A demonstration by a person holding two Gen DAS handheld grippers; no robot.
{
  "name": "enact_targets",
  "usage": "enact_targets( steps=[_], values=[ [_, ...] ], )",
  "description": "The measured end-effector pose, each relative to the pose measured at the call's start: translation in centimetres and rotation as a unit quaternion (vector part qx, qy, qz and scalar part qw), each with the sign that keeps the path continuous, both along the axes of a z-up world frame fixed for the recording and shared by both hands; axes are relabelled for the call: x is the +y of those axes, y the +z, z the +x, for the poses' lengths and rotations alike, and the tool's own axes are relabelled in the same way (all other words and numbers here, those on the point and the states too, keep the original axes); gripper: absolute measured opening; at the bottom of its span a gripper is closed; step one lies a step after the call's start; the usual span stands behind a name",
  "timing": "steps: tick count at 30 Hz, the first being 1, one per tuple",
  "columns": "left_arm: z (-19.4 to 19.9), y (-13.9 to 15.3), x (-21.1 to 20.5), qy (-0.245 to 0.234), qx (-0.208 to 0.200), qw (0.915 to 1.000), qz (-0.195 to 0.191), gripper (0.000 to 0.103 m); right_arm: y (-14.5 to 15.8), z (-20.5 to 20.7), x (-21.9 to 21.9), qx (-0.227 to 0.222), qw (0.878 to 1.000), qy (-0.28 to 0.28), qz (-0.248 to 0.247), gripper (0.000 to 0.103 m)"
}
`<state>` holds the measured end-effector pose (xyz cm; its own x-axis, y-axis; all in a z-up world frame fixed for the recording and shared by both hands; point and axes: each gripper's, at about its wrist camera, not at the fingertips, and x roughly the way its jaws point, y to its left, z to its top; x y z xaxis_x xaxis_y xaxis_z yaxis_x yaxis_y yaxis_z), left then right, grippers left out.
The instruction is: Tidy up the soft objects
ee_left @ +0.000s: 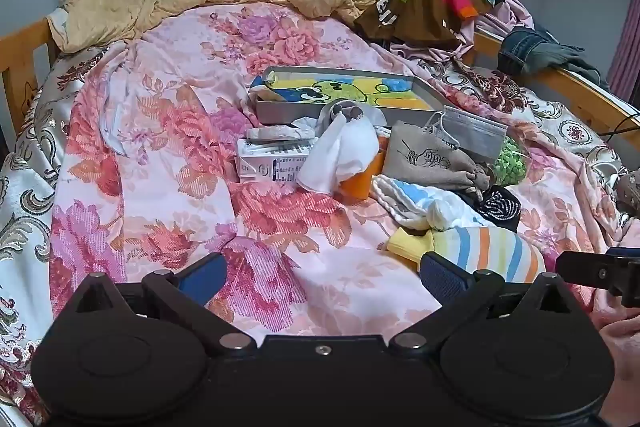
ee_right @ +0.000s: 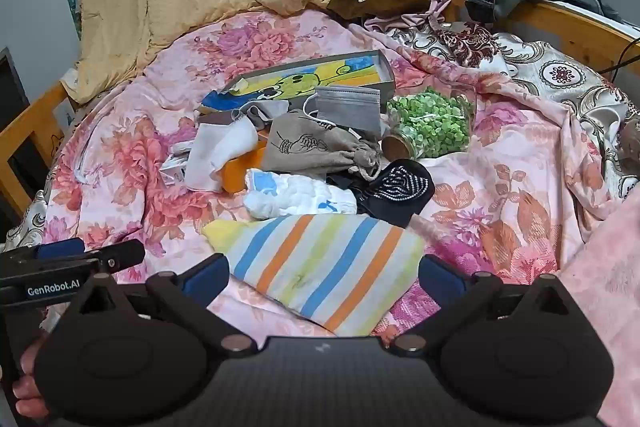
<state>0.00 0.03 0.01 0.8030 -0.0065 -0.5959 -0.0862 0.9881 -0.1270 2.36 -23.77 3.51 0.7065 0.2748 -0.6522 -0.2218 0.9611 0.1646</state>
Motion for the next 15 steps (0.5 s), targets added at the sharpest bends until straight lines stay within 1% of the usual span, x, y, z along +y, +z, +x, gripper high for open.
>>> enact_targets(
  steps=[8, 9, 10, 15],
  values=[
    [0.1, 0.01, 0.54, -0.005, -0.004, 1.0, -0.007, 0.102, -0.01, -0.01, -0.04, 0.0, 1.0, 0.0, 0.0, 0.103],
    [0.31, 0.83, 0.73, -0.005, -0.006, 1.0, -0.006, 0.102, -0.01, -0.02, -0.05, 0.0, 1.0, -0.001, 0.0, 0.103],
    [-0.14, 0.73, 0.08, -0.005, -0.009, 0.9999, -0.001, 0.102, -0.02, -0.02, -0.06, 0.0, 1.0, -0.001, 0.0, 0.103],
    [-0.39, 0.52, -0.13, -0.006, -0.015, 0.9999, -0.001, 0.102, -0.04, -0.01, -0.11, 0.0, 1.0, -0.001, 0.001, 0.103]
  ],
)
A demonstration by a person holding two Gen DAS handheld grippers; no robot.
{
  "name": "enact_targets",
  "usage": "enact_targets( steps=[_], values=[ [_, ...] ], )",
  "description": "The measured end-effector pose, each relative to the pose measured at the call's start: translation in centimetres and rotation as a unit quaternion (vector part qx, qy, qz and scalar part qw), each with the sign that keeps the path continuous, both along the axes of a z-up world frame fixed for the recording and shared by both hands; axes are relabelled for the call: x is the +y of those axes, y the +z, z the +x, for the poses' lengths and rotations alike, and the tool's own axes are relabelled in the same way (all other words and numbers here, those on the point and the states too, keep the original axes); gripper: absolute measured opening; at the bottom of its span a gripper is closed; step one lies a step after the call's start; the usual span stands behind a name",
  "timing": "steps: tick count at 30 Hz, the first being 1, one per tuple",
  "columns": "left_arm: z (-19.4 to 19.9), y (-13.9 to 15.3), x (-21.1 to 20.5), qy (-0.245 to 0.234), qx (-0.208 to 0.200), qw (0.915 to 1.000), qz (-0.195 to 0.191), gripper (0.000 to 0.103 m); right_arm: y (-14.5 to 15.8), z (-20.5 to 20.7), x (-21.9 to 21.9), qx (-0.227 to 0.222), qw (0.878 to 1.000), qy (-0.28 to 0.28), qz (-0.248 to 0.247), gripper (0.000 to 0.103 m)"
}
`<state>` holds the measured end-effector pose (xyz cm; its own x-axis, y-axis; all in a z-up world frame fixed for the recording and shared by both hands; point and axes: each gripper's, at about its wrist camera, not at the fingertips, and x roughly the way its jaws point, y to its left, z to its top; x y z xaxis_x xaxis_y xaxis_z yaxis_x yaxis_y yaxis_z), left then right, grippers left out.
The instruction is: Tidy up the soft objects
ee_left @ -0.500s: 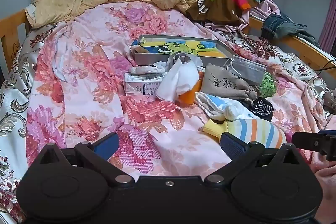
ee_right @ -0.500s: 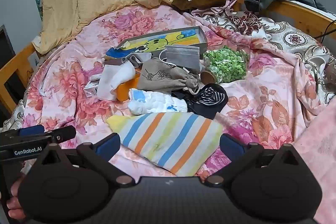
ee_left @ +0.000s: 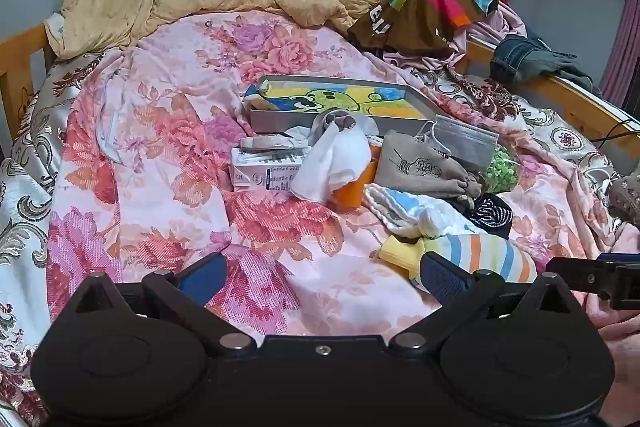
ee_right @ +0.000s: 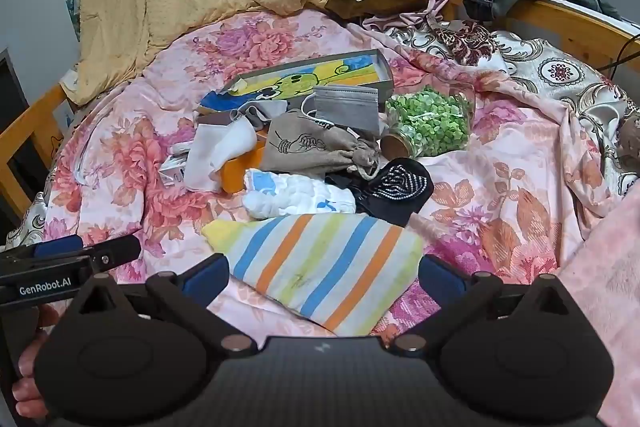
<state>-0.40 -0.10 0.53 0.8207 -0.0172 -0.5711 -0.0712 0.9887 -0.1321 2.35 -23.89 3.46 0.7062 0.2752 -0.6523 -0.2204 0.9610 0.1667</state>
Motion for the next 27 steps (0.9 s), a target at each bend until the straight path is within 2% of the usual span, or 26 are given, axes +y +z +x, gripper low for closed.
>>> enact_targets(
  steps=[27],
  values=[
    [-0.06, 0.1, -0.2, -0.004, -0.001, 1.0, 0.007, 0.102, -0.06, 0.09, -0.11, 0.002, 1.0, 0.0, 0.003, 0.103]
  ],
)
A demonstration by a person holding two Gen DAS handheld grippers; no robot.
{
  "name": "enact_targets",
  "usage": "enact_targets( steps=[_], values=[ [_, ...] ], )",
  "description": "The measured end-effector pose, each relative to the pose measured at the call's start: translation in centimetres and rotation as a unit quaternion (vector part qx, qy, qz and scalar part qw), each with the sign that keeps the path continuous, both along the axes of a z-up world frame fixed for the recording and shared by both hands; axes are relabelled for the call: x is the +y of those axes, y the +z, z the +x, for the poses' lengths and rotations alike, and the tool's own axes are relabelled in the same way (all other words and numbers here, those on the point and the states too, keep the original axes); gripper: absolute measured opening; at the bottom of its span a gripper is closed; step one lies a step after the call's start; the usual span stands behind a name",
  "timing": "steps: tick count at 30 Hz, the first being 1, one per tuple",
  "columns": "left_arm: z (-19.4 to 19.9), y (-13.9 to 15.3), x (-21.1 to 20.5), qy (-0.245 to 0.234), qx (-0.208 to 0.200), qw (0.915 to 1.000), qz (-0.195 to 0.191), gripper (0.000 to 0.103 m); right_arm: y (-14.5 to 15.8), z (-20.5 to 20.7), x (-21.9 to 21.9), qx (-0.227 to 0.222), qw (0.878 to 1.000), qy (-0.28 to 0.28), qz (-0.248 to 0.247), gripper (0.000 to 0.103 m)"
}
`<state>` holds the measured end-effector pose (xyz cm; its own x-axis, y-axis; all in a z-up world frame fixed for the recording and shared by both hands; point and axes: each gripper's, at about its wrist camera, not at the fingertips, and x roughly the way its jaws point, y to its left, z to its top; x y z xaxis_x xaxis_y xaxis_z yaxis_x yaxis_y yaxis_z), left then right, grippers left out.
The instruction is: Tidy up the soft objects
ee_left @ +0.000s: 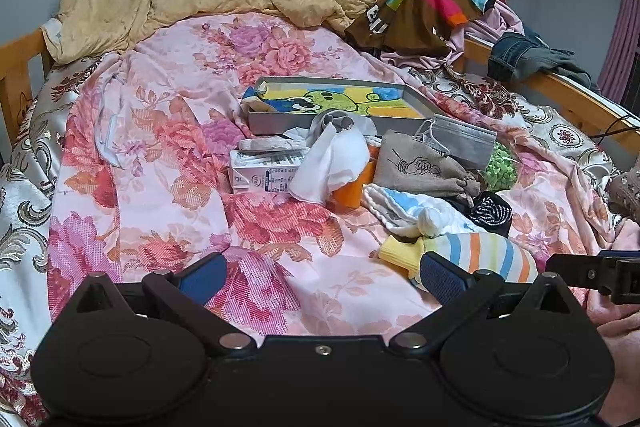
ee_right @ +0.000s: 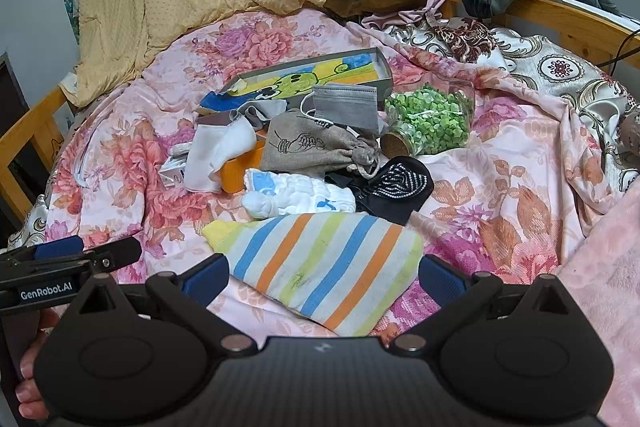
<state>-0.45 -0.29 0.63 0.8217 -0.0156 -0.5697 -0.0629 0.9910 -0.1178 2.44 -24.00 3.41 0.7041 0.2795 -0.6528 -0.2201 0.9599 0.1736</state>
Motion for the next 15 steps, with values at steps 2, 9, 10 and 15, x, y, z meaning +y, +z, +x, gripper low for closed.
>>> enact_targets(
  steps=[2, 9, 10, 15],
  values=[
    [-0.01, 0.01, -0.02, 0.0, 0.0, 1.0, 0.0, 0.102, 0.0, 0.0, 0.01, 0.0, 1.0, 0.0, 0.0, 0.103],
    [-0.01, -0.01, -0.07, 0.0, 0.0, 1.0, 0.0, 0.102, -0.02, -0.04, 0.0, 0.0, 1.0, 0.0, 0.0, 0.103],
    [-0.02, 0.0, -0.08, 0.001, 0.0, 1.0, -0.001, 0.102, -0.02, -0.05, -0.01, 0.0, 1.0, 0.0, 0.0, 0.103],
    [-0.04, -0.02, -0.2, -0.002, -0.002, 1.0, 0.001, 0.102, -0.02, -0.08, -0.04, 0.0, 1.0, 0.0, 0.001, 0.103]
  ],
)
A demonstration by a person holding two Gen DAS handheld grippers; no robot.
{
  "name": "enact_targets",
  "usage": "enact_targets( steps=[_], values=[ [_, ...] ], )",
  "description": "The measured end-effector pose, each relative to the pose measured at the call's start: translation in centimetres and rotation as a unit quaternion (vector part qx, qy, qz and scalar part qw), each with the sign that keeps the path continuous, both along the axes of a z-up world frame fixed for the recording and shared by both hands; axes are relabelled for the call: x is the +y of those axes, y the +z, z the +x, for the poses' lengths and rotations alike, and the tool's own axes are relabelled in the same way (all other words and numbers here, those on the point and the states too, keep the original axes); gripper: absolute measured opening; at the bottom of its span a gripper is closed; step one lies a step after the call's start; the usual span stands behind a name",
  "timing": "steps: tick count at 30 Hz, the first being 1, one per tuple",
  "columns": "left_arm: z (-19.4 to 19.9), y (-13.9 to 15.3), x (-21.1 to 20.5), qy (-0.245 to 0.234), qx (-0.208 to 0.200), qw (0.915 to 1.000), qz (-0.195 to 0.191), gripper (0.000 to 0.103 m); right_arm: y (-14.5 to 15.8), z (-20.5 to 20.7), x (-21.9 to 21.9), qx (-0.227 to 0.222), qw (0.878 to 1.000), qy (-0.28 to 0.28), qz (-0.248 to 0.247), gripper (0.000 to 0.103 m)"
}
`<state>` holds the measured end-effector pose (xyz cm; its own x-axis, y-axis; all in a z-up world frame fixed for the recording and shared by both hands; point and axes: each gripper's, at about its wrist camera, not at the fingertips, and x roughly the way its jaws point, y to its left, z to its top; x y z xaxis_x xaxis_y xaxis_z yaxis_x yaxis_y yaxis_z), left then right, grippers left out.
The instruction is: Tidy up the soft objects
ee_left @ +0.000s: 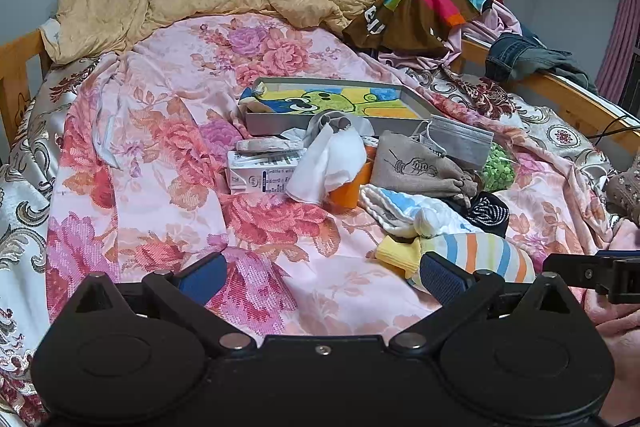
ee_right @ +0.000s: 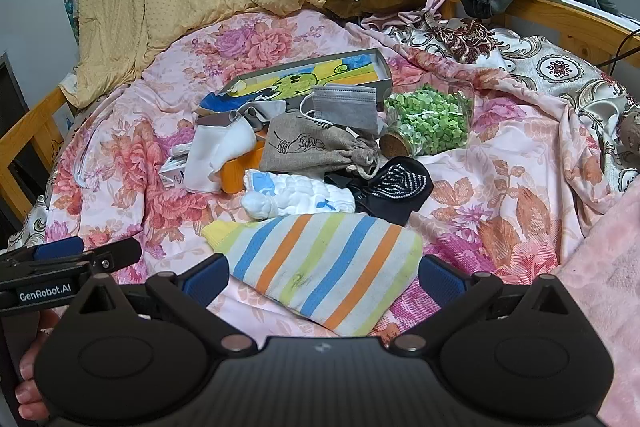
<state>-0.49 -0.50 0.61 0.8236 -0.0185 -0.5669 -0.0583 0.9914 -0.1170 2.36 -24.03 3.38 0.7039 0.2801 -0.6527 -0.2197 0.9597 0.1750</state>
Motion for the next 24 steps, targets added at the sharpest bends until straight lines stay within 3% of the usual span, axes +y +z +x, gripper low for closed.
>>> enact_targets(
  steps=[24],
  values=[
    [-0.12, -0.13, -0.14, -0.006, 0.002, 1.0, -0.007, 0.102, -0.01, -0.05, -0.15, 0.0, 1.0, -0.001, 0.002, 0.103]
  ],
)
